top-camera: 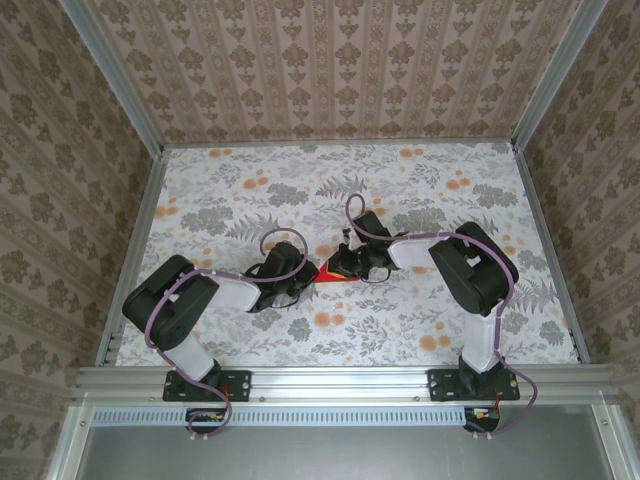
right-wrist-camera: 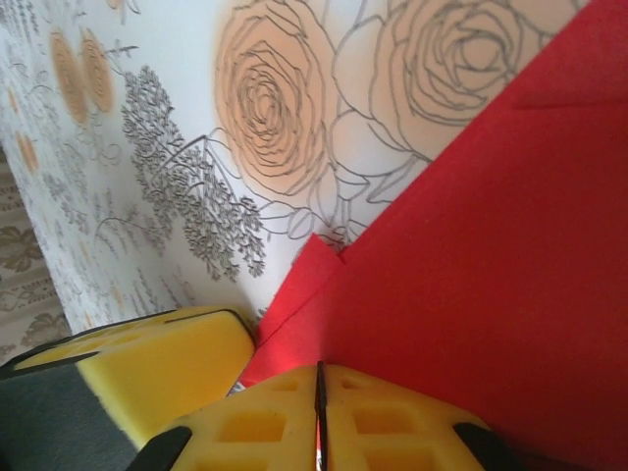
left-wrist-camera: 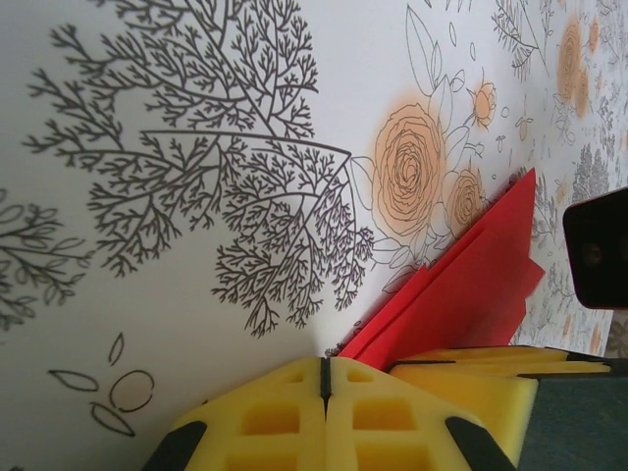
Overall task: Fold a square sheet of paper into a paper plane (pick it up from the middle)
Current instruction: Fourth fold the wing at the center of the table.
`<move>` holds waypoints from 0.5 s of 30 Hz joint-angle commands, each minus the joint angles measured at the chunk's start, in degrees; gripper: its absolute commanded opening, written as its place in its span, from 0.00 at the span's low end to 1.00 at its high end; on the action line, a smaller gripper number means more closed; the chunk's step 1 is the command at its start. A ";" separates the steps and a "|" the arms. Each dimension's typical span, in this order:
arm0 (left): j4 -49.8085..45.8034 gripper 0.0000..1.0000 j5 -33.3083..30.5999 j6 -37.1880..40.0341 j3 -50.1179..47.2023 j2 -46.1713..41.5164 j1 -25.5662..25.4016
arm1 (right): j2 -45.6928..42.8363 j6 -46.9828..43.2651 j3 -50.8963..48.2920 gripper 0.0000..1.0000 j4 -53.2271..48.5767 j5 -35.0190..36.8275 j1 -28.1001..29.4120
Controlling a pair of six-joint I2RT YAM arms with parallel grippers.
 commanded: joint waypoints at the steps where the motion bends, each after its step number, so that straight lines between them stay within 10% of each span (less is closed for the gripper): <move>1: -8.81 0.00 -1.52 -0.03 -1.24 1.72 0.64 | 1.36 0.22 0.45 0.10 -1.12 0.74 0.20; 15: -0.76 0.09 7.28 9.48 1.90 -2.45 1.22 | 0.57 1.91 -1.16 0.09 -2.17 3.17 -1.55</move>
